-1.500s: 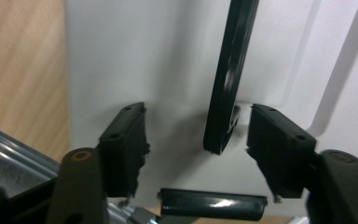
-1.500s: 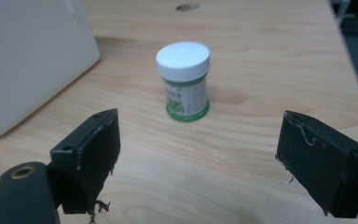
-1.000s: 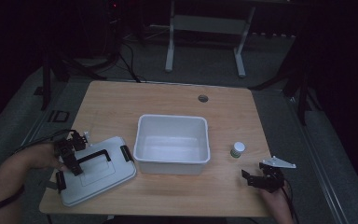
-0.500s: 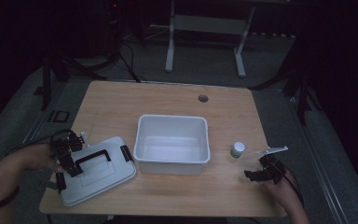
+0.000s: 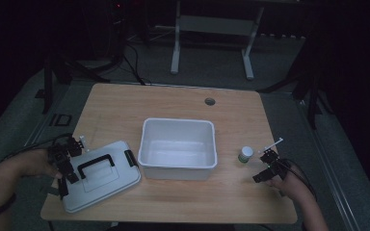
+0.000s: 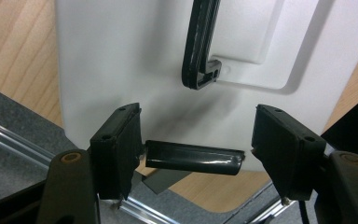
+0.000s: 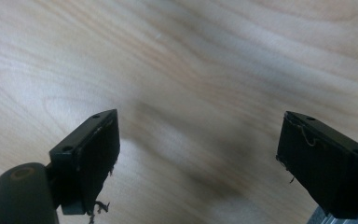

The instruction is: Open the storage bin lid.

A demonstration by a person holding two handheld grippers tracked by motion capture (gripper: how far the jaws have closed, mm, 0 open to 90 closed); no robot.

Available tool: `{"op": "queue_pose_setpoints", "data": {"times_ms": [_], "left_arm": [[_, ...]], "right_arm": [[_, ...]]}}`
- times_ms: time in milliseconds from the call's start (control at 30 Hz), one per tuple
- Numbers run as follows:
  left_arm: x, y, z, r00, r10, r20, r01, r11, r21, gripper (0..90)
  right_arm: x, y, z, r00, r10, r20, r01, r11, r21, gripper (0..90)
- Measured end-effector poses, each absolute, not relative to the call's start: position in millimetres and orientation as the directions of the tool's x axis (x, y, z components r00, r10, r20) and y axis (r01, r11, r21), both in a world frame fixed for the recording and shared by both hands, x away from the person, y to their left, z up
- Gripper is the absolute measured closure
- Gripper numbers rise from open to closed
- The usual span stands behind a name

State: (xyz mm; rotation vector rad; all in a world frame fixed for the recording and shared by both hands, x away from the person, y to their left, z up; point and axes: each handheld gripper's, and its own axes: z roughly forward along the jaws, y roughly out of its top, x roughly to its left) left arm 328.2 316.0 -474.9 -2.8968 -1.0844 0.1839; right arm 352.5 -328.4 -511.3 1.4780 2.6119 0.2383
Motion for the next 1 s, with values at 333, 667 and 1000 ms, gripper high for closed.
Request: {"op": "queue_pose_setpoints", "data": {"times_ms": [333,667,1000], "left_arm": [[328,314,-476,0.746,0.658,-0.102,0.652,-0.753,-0.089,32.8],[330,313,-478,0.727,0.681,-0.090,0.672,-0.732,-0.110,29.5],[330,311,-481,0.734,0.671,-0.108,0.662,-0.742,-0.108,29.7]], "right_arm": [[376,-317,-495,-0.545,0.837,-0.048,0.825,0.545,0.150,12.6],[397,-296,-486,-0.601,0.799,-0.031,0.788,0.598,0.146,12.7],[420,-282,-486,-0.627,0.778,-0.043,0.769,0.626,0.126,15.0]]}}
